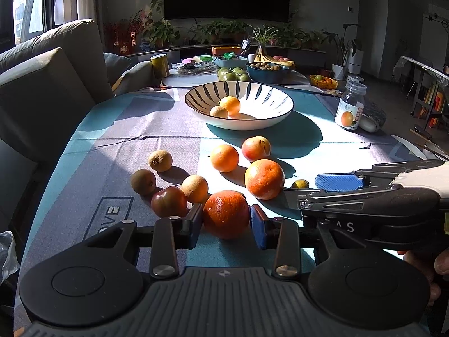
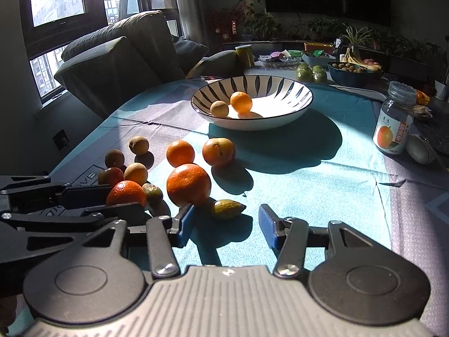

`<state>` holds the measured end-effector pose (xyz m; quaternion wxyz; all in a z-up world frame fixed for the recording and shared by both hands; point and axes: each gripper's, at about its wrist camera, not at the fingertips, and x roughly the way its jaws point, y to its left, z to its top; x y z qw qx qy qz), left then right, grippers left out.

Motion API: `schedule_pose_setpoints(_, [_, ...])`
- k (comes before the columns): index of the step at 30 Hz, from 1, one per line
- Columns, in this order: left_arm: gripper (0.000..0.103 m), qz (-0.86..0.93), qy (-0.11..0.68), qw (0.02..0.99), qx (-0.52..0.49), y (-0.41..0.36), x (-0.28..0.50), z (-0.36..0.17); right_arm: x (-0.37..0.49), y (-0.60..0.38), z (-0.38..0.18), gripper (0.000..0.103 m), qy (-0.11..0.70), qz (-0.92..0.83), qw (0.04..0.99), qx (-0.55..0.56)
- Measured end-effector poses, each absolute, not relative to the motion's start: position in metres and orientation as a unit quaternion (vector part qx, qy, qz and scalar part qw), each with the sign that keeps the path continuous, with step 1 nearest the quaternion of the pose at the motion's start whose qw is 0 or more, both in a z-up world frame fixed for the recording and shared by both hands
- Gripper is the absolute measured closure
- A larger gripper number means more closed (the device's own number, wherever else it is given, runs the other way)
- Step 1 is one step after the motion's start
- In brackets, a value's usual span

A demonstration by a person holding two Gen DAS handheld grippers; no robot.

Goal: Organize fruits
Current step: 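Grasp the large red grapefruit with the left tool while the right grasps a lemon, then carry the grapefruit and lemon into the striped bowl and open both tools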

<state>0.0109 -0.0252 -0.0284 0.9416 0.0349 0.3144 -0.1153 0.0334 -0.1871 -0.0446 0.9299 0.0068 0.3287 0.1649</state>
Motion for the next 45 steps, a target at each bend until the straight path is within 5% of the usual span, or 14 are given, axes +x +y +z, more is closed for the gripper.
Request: schedule_pose_setpoints(45, [0.069,-0.143,0.271,0.951,0.033,-0.037,0.033,0.002,0.050,-0.206,-0.014,0.025,0.285,0.155,0.945,0.034])
